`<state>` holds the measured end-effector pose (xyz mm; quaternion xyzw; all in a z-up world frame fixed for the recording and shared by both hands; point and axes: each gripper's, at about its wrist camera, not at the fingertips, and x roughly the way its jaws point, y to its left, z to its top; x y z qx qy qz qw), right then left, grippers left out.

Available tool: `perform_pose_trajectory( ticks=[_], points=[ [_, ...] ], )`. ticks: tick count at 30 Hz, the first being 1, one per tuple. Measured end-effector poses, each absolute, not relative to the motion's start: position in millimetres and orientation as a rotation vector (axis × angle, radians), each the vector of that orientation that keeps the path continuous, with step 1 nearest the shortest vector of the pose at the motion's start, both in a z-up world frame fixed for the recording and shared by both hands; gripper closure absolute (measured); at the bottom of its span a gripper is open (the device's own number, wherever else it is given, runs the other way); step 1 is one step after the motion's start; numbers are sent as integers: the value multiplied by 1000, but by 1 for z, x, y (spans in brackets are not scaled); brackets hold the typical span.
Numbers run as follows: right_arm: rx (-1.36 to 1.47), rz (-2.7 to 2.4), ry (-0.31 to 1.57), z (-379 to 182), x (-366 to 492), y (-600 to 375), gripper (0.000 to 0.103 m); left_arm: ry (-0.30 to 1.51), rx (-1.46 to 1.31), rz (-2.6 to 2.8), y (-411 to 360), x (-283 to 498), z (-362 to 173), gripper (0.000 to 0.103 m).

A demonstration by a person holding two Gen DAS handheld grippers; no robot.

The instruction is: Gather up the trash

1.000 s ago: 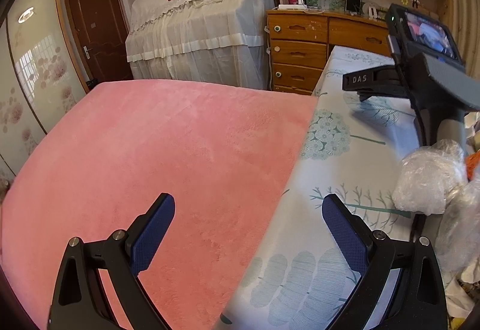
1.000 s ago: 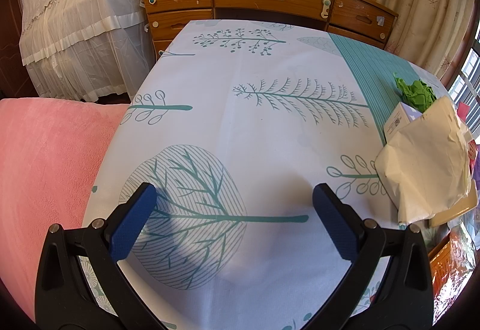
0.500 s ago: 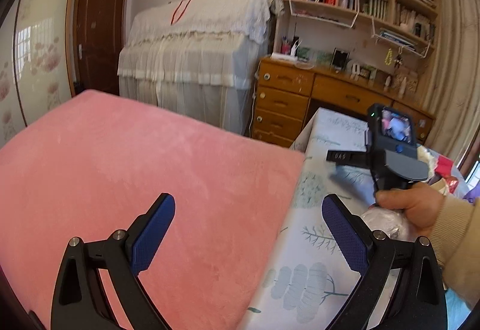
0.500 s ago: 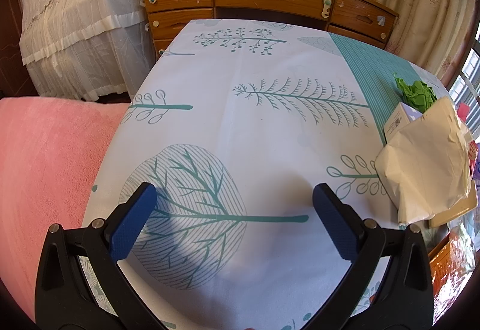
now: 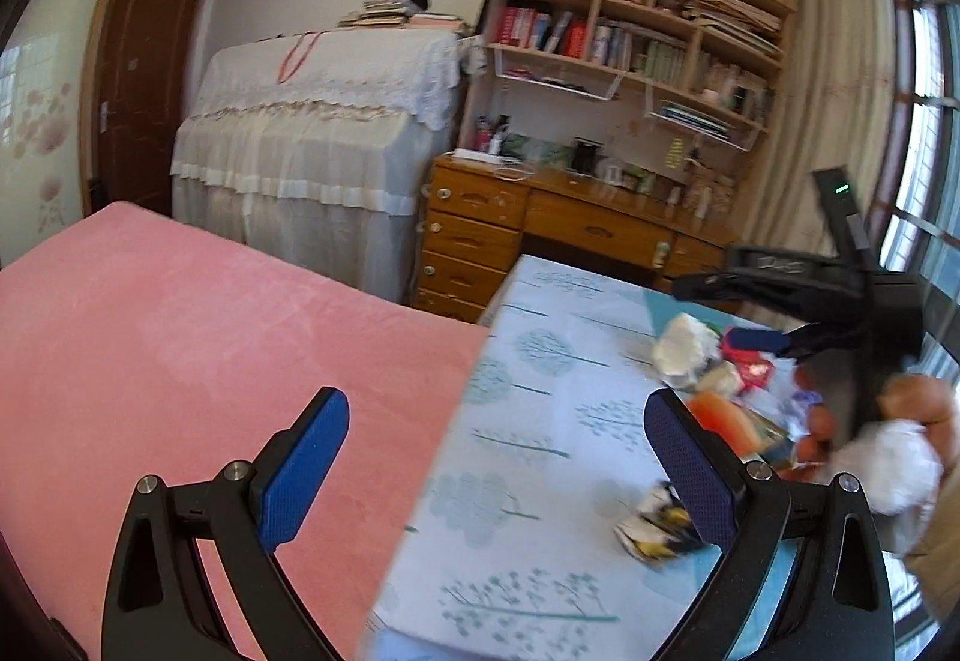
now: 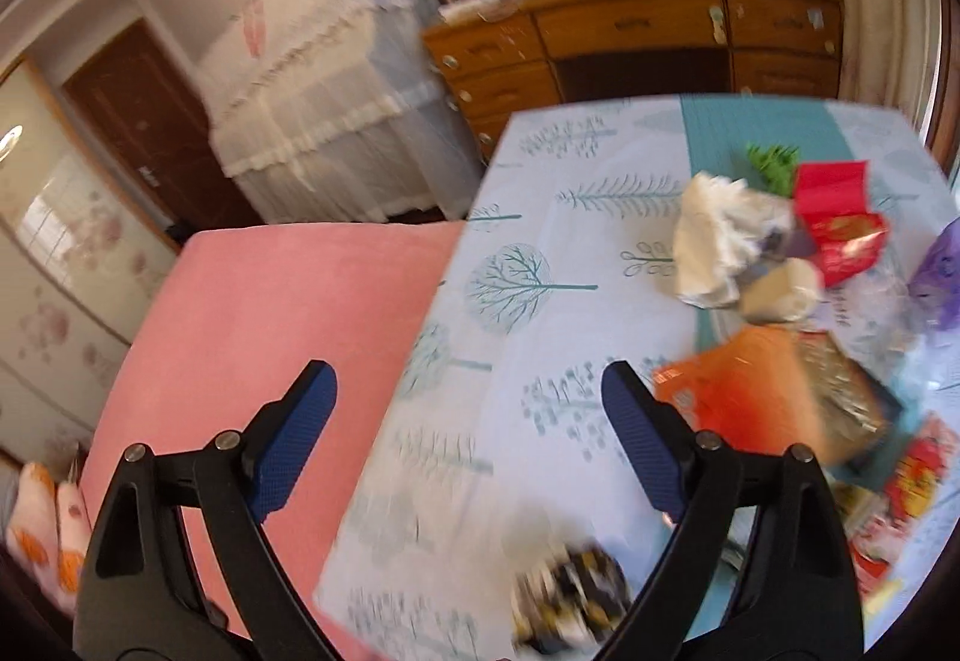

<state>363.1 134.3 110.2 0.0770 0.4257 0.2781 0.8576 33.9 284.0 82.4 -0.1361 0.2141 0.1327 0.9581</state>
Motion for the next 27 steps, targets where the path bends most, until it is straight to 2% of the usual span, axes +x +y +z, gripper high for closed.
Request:
perform_pose_trajectory(
  ticks=[4, 7, 14, 20, 27],
  points=[
    [106, 577, 796, 144, 283, 64, 13, 468, -235, 175, 232, 9, 94, 3],
    [85, 530, 743, 149, 226, 10, 12, 492, -224, 130, 197, 5, 96, 3],
    [73, 223, 740, 102, 117, -98, 11, 576, -186, 122, 111, -10, 79, 3],
    [159, 83, 814, 55, 69, -148, 11, 646, -156, 87, 51, -20, 43, 3],
    [100, 102, 807, 49, 53, -146, 11, 712, -76, 120, 14, -19, 12, 3]
  ],
)
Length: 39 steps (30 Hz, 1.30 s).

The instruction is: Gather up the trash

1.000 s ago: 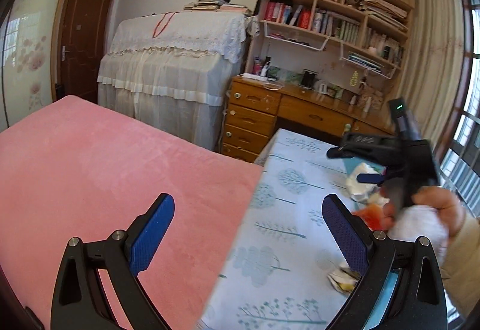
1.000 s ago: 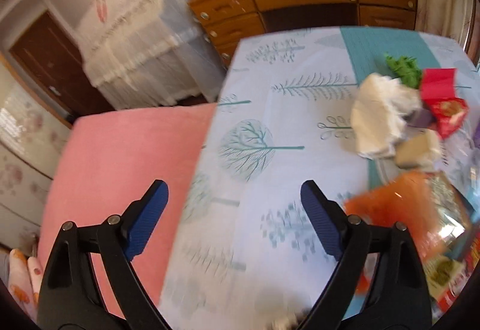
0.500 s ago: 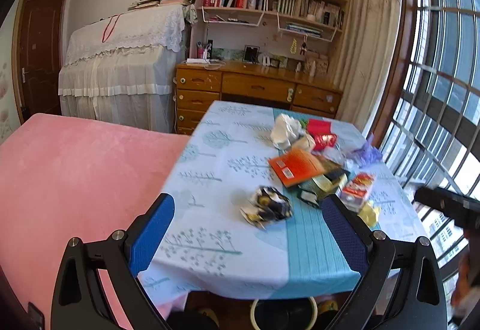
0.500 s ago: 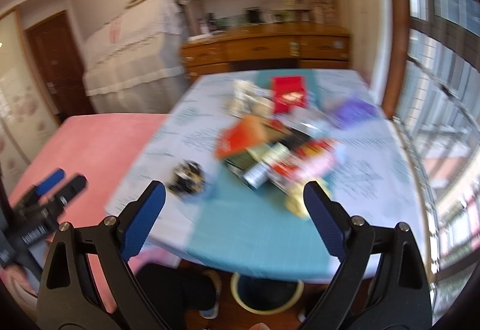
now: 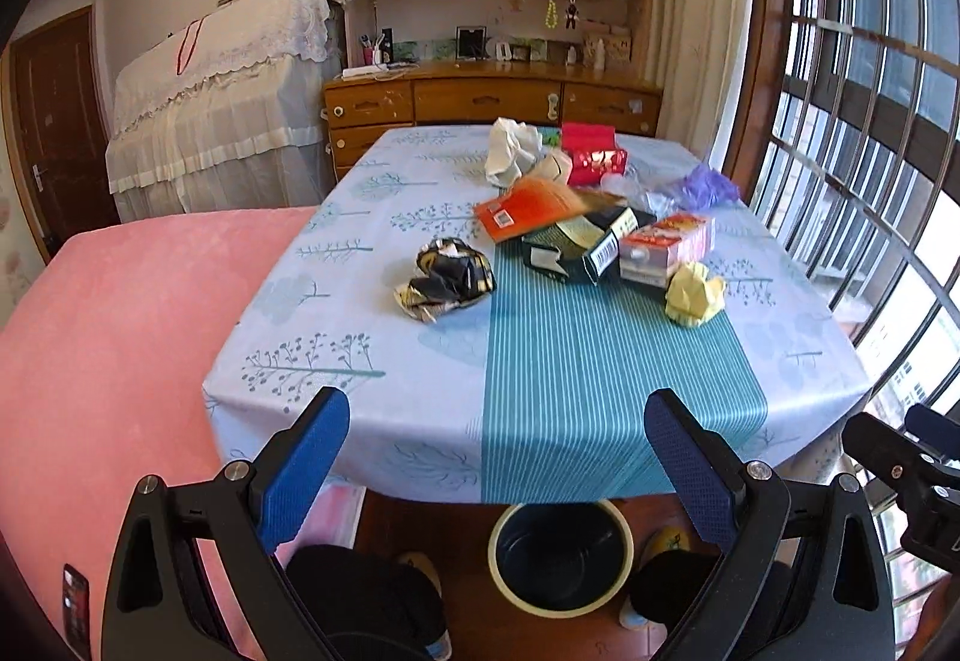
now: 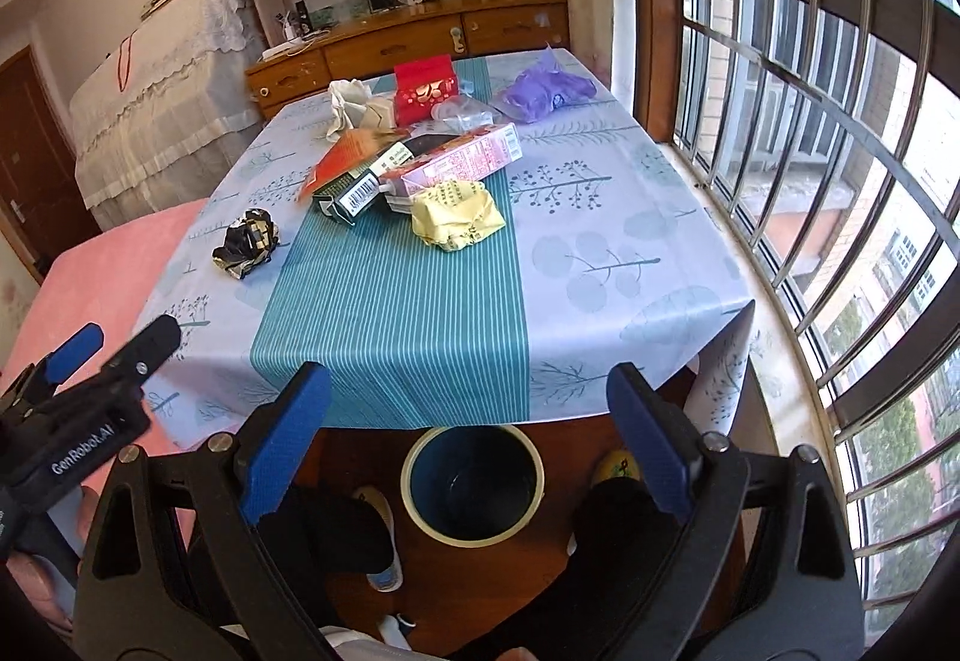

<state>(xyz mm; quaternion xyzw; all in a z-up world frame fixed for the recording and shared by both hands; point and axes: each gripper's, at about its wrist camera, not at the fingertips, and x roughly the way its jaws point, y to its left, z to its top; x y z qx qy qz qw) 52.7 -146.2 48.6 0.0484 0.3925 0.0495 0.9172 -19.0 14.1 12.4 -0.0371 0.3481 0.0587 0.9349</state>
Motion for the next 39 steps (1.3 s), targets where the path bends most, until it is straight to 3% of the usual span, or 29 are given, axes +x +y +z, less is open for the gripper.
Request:
perform_pose_trajectory(
  ticks=[39],
  points=[
    [66, 157, 723, 87, 52, -127, 11, 681, -88, 117, 20, -19, 51, 3]
  ],
)
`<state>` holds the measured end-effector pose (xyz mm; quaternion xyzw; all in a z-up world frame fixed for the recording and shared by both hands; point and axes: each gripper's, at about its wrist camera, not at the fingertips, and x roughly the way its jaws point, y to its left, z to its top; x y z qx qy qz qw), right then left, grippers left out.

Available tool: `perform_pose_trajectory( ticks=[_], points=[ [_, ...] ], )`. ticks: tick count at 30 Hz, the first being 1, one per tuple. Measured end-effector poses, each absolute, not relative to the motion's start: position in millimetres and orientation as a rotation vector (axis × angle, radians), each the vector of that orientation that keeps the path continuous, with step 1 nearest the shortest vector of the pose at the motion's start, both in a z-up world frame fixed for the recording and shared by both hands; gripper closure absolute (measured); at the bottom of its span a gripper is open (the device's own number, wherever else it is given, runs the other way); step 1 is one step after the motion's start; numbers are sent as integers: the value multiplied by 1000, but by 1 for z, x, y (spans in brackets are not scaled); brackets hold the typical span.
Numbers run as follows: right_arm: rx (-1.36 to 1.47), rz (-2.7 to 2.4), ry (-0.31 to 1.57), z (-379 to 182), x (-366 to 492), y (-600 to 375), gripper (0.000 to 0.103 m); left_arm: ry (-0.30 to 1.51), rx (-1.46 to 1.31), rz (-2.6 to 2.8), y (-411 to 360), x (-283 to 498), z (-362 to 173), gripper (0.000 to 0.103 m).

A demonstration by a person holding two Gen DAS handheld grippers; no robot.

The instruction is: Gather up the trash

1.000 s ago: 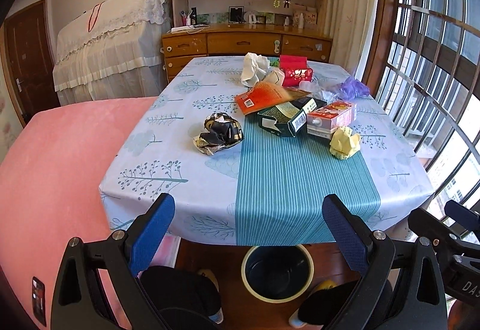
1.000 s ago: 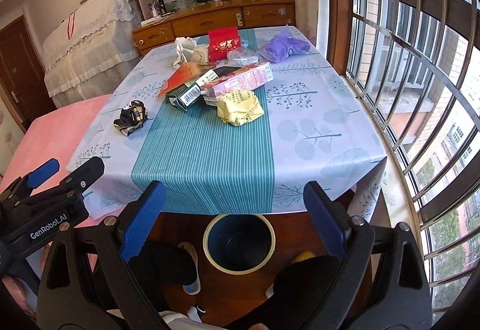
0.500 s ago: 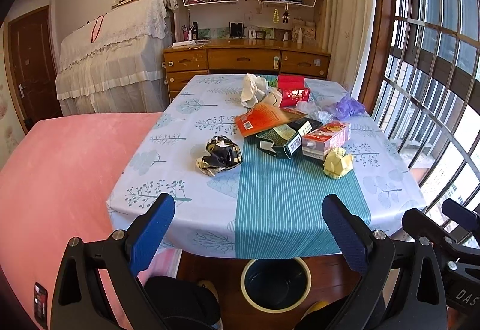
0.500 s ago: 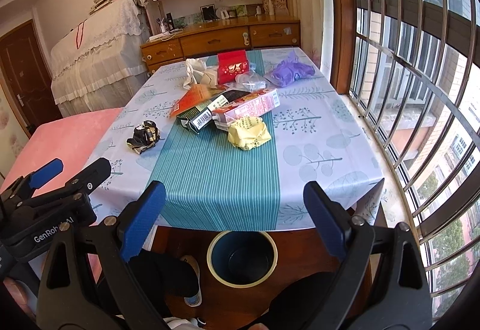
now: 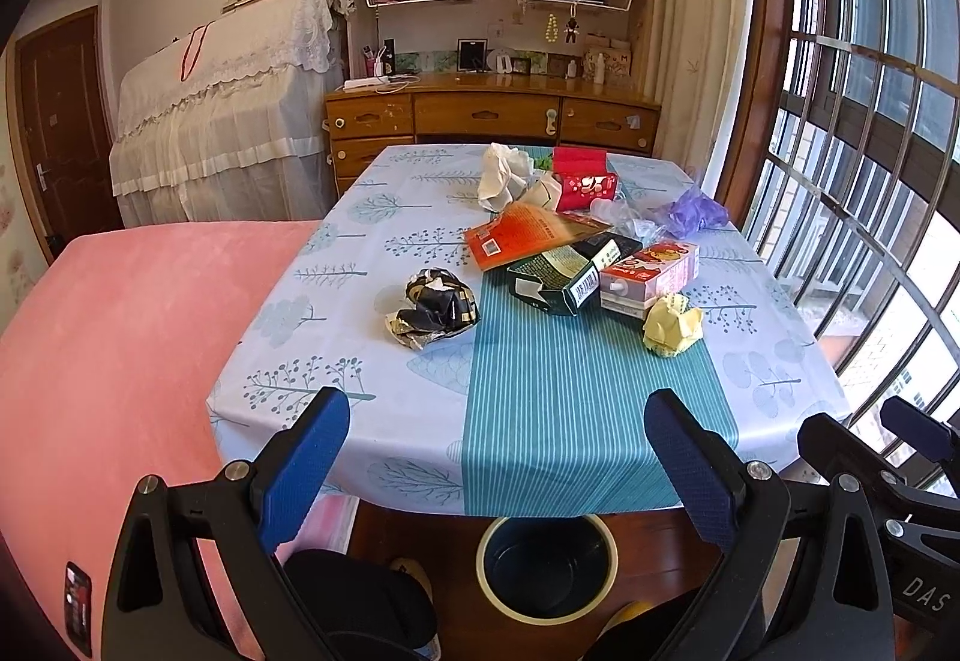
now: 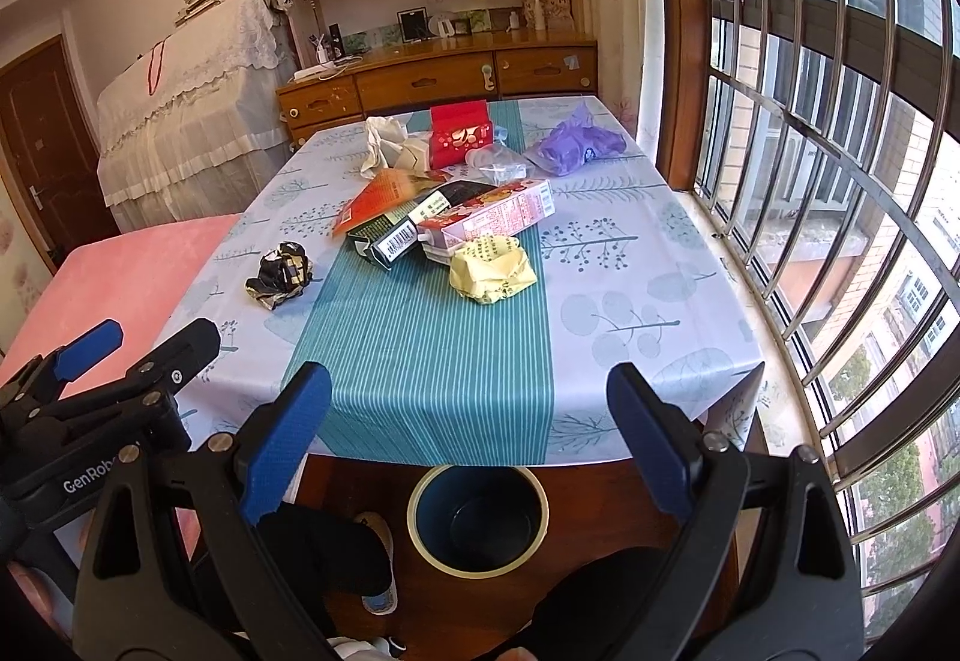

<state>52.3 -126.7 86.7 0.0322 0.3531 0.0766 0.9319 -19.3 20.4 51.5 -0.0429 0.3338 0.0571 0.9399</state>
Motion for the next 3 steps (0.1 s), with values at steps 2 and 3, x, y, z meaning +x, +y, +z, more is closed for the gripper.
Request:
perform_pose_trajectory(
  ticks=[2, 3],
  points=[
    [71, 154, 727, 85, 55, -130, 11, 681, -84, 114, 20, -19, 52, 3],
    [70, 154, 726, 85, 55, -130, 11, 680, -83, 115, 20, -19, 52, 3]
  ],
)
